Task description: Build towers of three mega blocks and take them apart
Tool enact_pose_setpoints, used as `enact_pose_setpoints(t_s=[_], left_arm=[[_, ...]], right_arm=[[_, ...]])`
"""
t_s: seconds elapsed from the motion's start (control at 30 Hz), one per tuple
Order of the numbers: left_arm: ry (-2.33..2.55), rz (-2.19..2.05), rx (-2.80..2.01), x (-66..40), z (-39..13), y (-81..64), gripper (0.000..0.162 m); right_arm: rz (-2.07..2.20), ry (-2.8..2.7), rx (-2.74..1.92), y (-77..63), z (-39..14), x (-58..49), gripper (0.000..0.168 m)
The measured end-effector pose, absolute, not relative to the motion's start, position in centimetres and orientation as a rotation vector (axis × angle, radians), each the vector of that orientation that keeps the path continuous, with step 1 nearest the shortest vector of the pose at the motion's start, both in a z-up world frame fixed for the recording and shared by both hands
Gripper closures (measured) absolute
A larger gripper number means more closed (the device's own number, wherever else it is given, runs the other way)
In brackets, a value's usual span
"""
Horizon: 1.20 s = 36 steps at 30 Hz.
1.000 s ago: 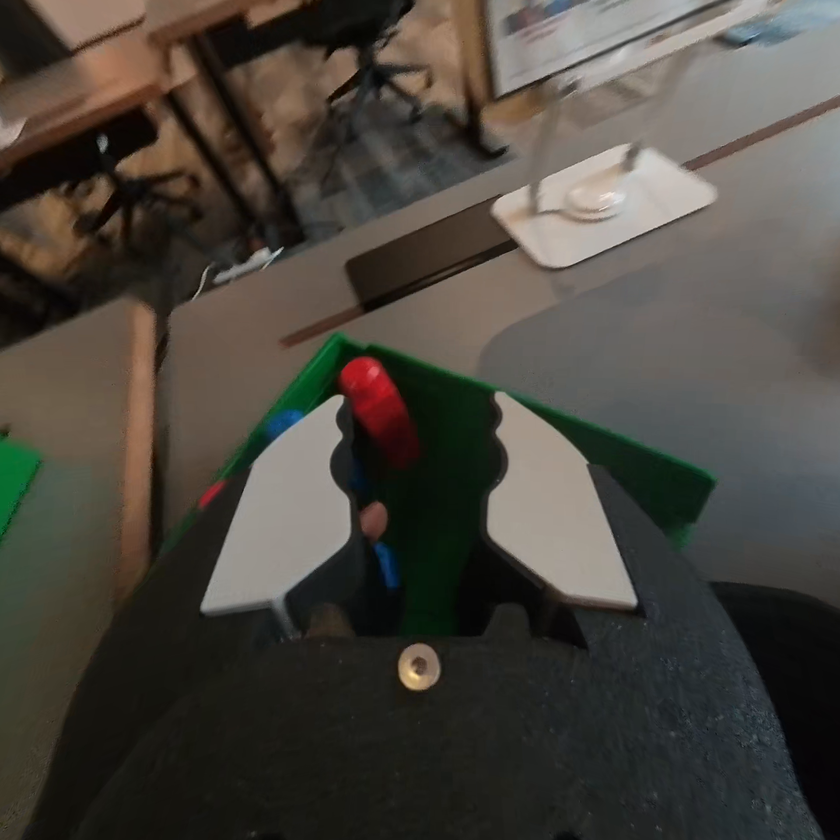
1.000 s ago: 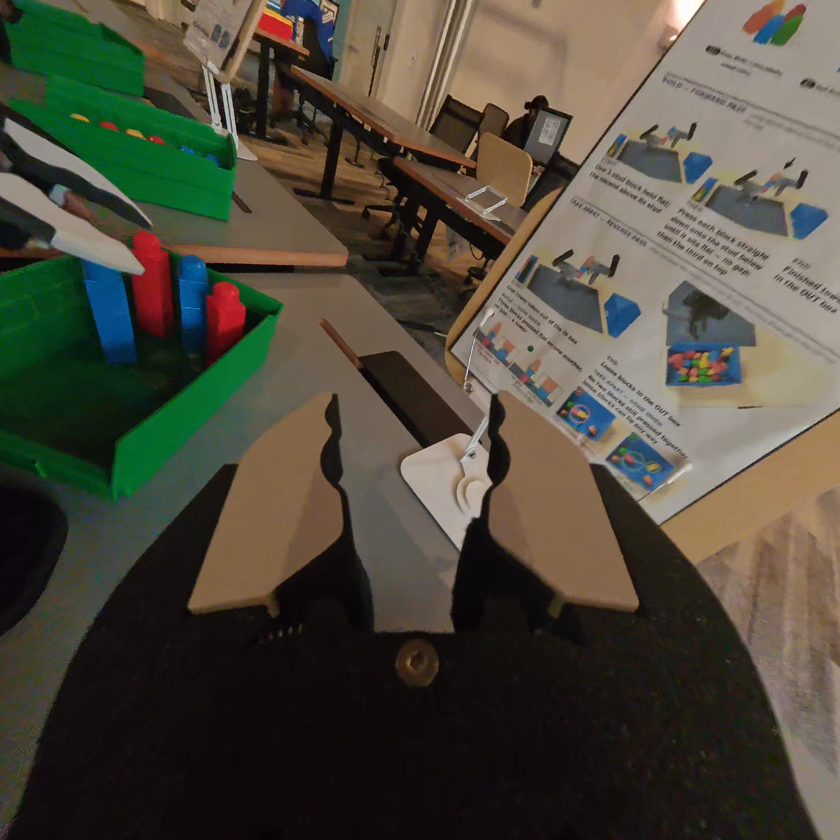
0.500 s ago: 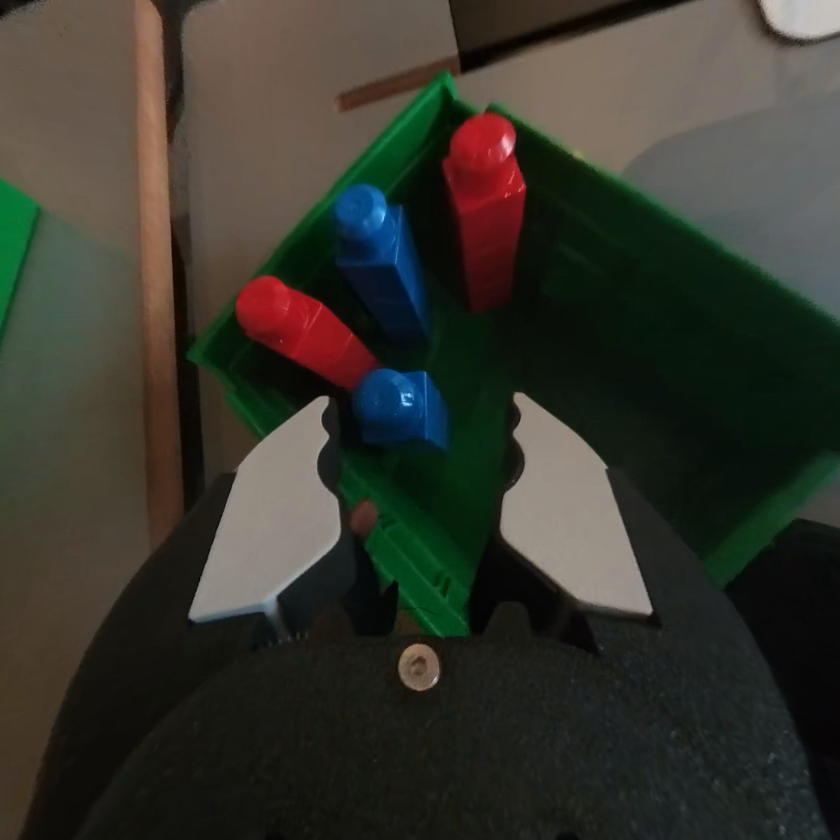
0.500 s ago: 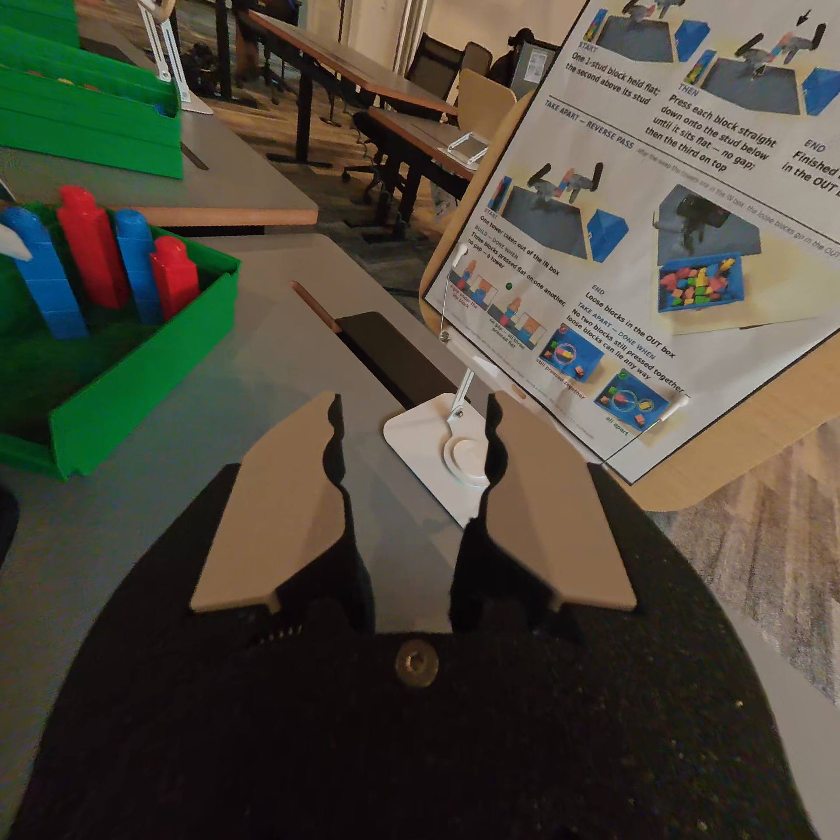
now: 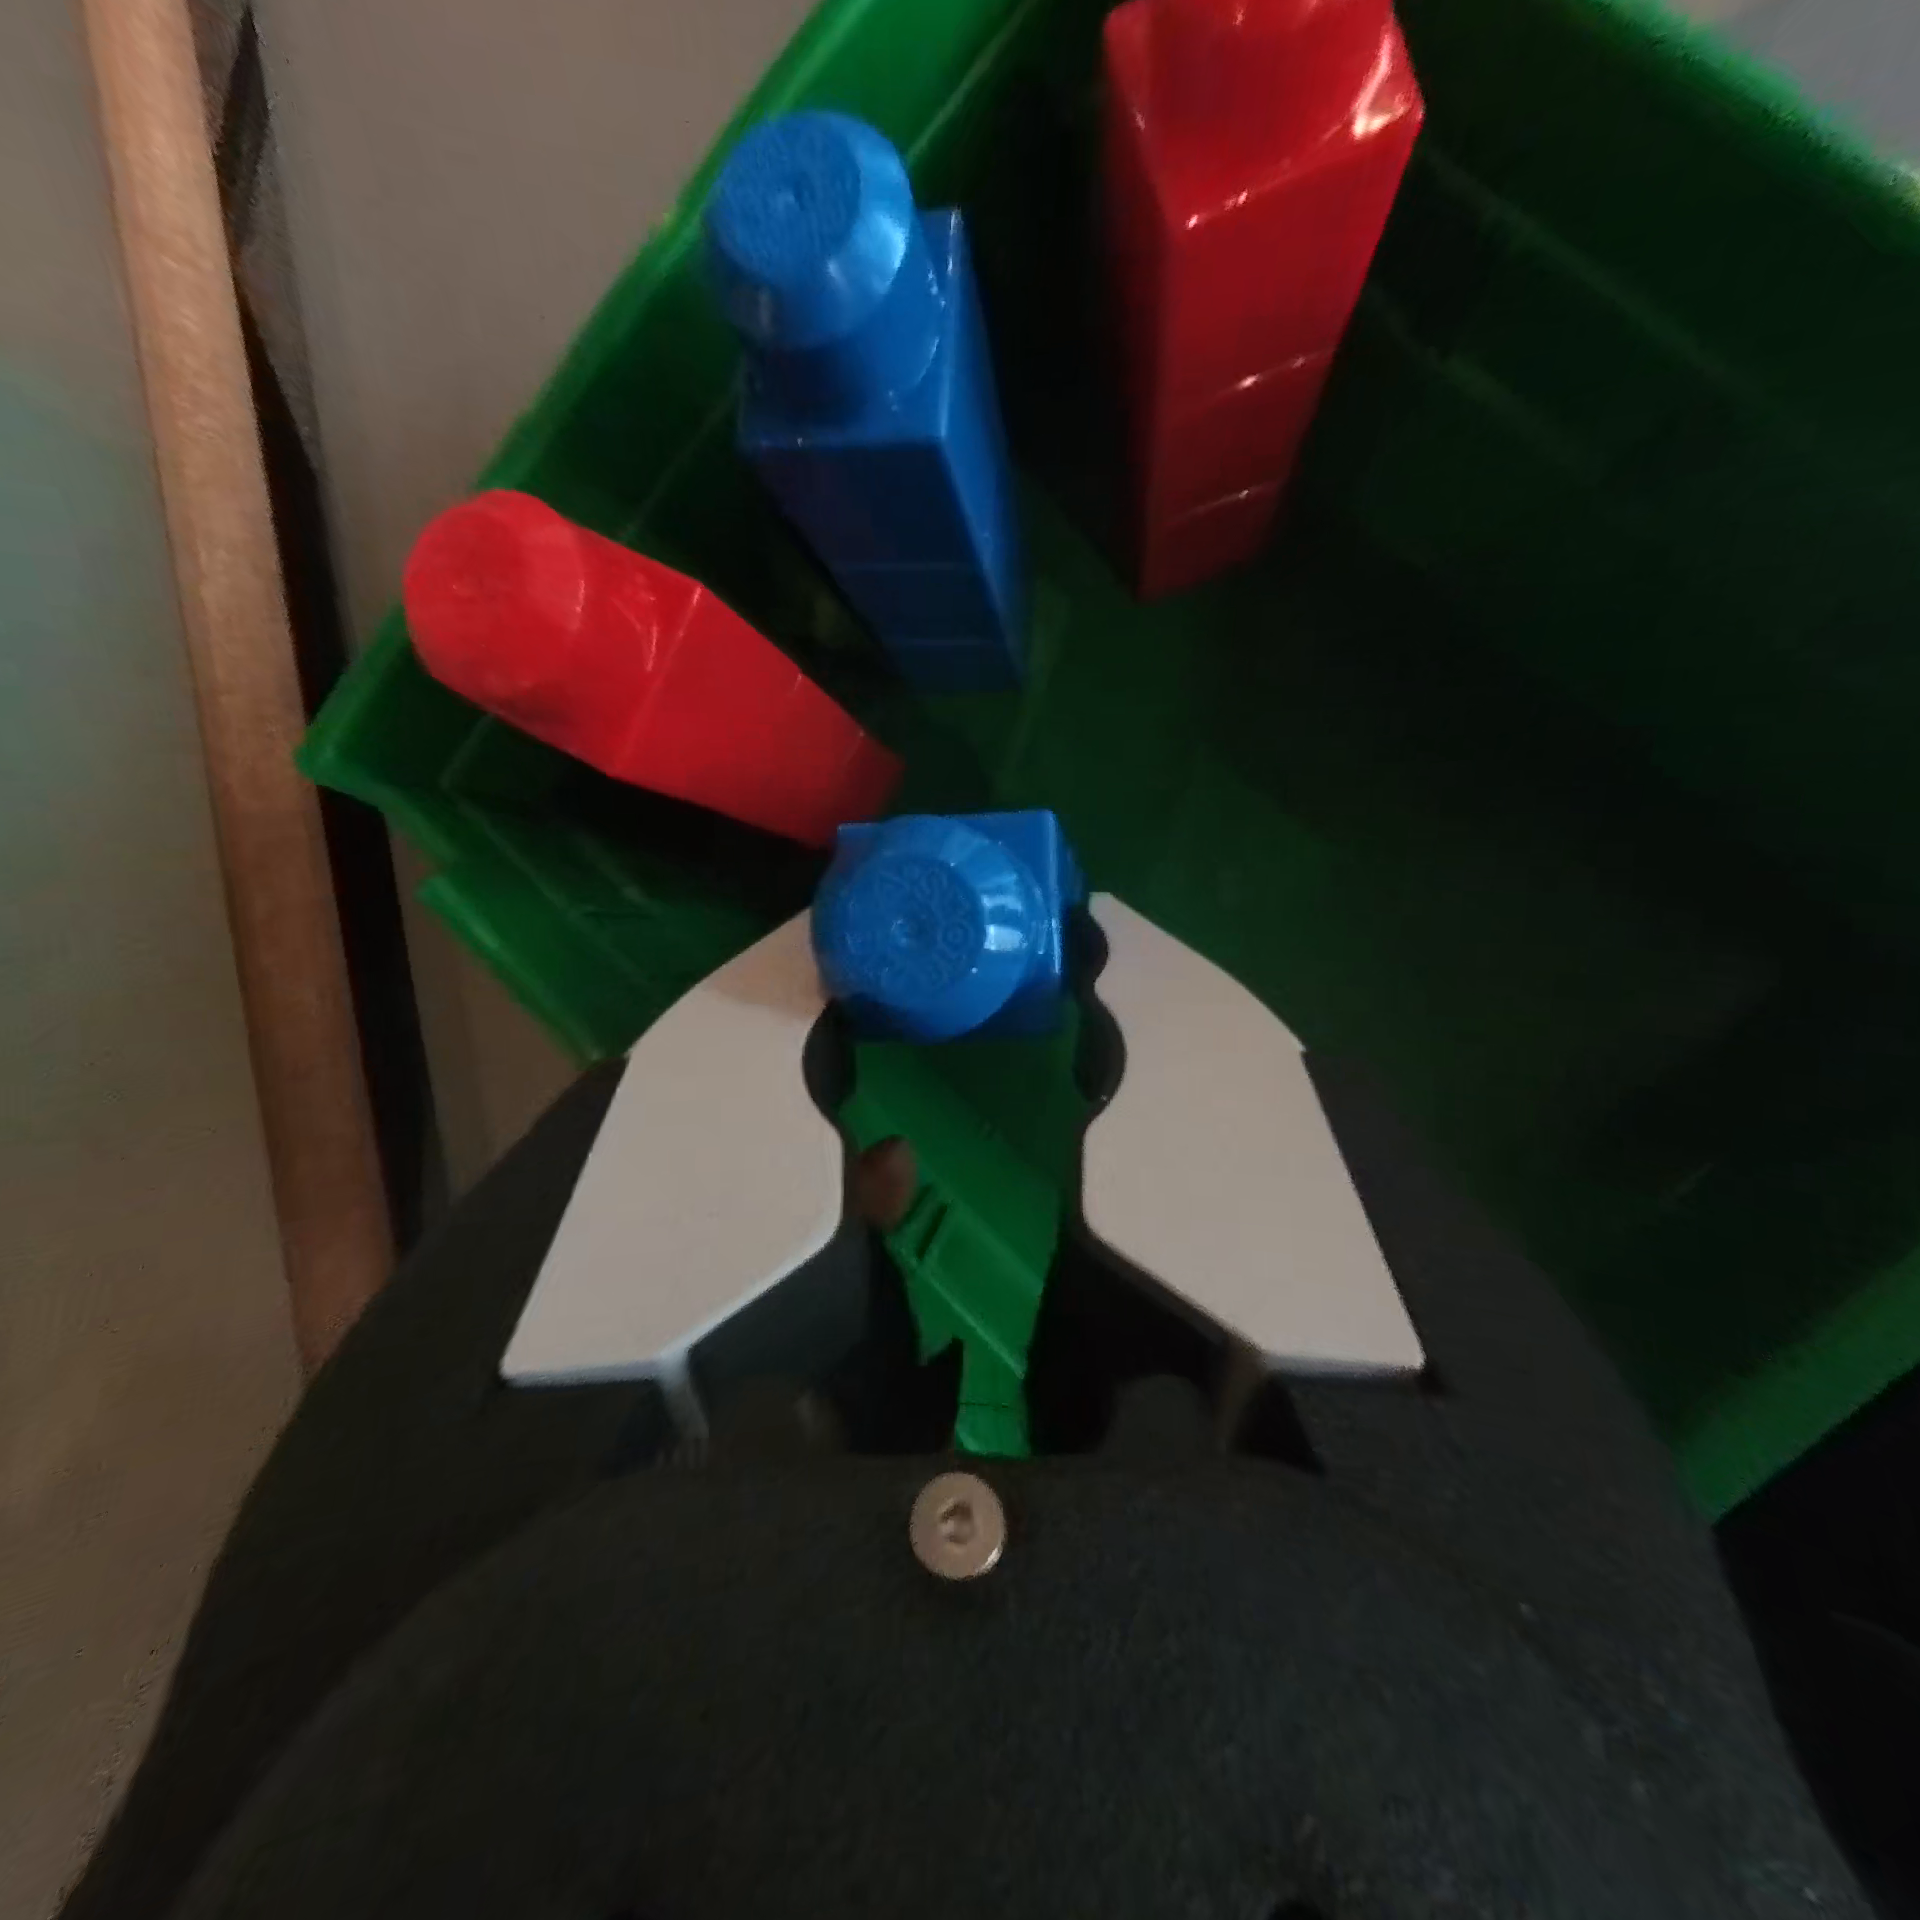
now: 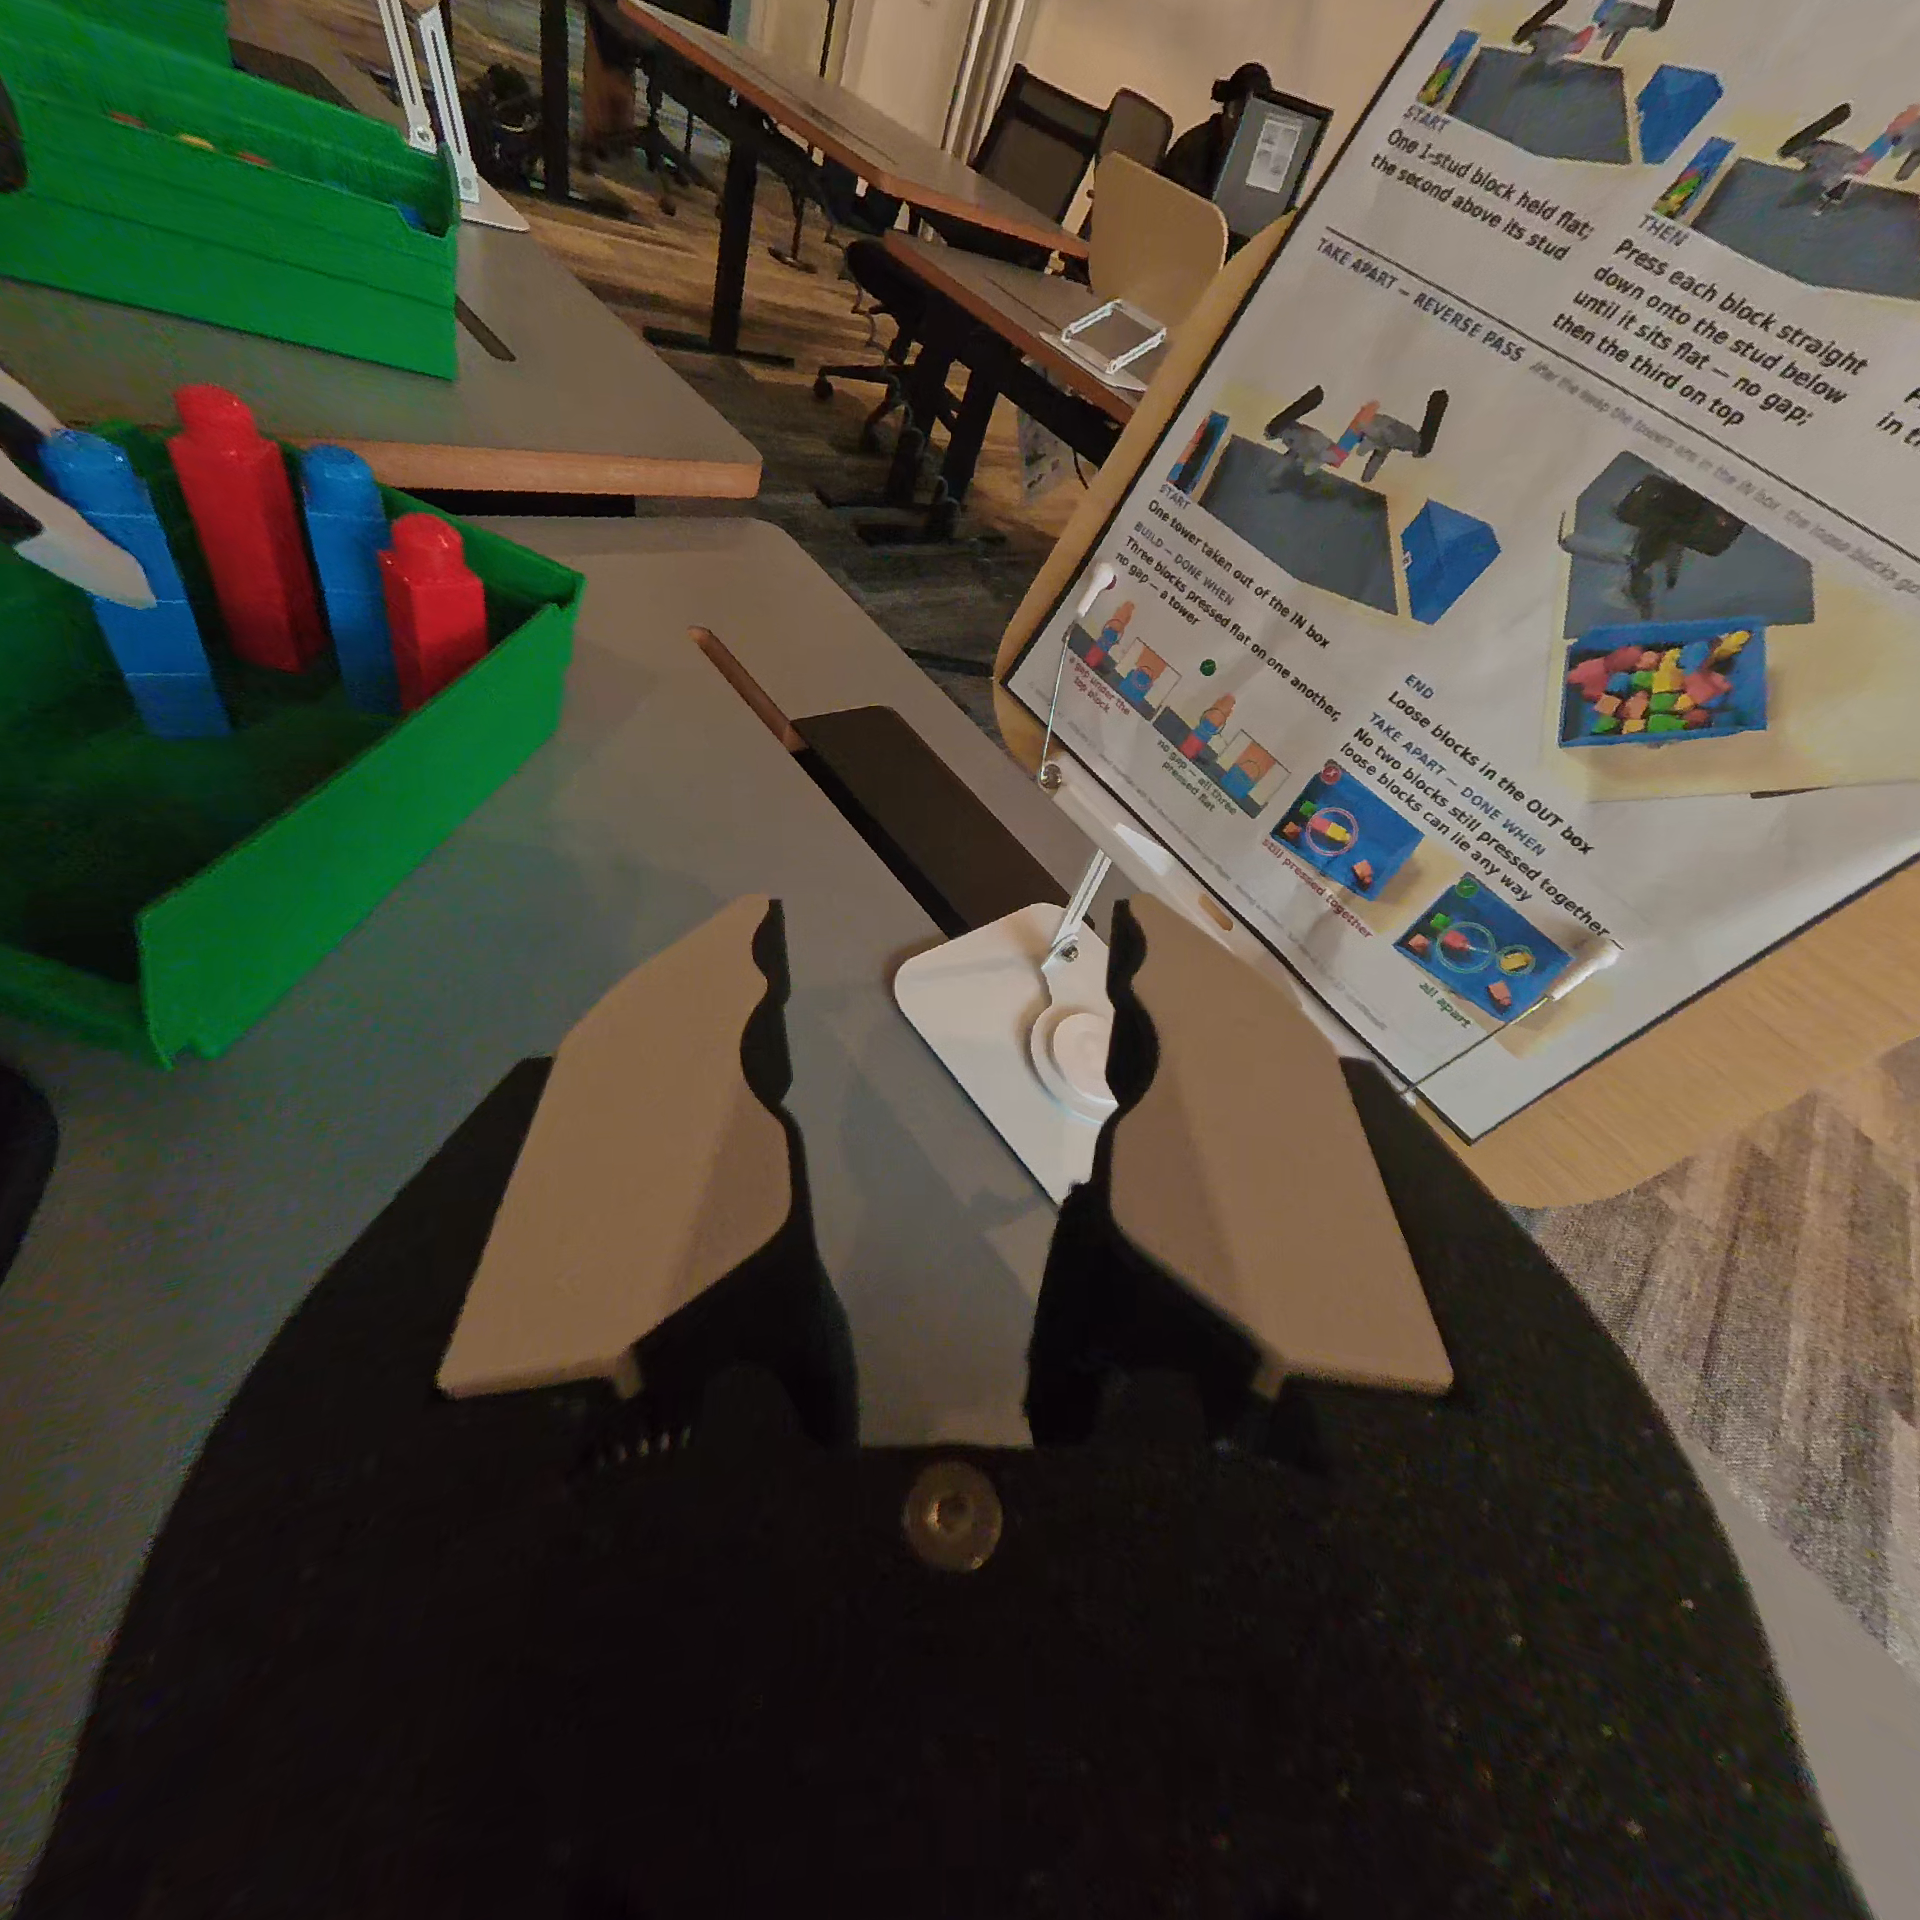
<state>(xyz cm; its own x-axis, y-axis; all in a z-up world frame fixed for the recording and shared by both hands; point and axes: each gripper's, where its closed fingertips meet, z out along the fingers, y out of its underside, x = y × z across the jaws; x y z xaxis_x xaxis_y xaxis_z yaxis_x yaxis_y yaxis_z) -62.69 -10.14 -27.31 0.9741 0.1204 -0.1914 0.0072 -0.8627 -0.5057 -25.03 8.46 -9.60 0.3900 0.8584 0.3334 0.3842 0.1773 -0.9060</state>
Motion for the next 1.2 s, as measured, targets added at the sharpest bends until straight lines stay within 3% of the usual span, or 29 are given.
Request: enact_pose_setpoints(t_s=[0.2,0.47,0.63,0.83,0.93,1.0,1.13,1.2], left_arm=[[-0.057,0.184,-2.451,-61.2,-24.8,-8.9,0.124],[0.154,-0.267,-1.637,-52.6,-9.8,-4.9,0.125],[0.405,-0.566,-1.298,-44.7,-4.2,-5.1,0.125],[0.579,-0.784,-1.189,-38.8,-3.3,-5.2,0.125],[0.619,-0.818,-1.189,-37.3,-3.5,-4.9,0.126],[0.636,-0.818,-1.207,-36.7,-3.9,-4.6,0.125],[0.649,-0.854,-1.213,-36.4,-4.2,-4.5,0.124],[0.672,-0.813,-1.228,-36.6,-4.7,-4.5,0.112]], right_arm=[[0.518,-1.262,-1.385,7.5,-10.0,-26.5,0.11],[0.844,-1.45,-1.092,1.5,-10.0,-32.4,0.105],[1.247,-1.395,-1.001,-1.7,-8.6,-34.4,0.096],[1.51,-1.282,-0.927,-3.0,-6.4,-34.1,0.095],[1.543,-1.25,-0.916,-3.1,-5.9,-33.9,0.103],[1.49,-1.248,-0.909,-3.0,-5.9,-33.9,0.126],[1.439,-1.272,-0.886,-3.3,-5.6,-33.4,0.13],[1.382,-1.298,-0.868,-3.3,-5.7,-33.2,0.131]])
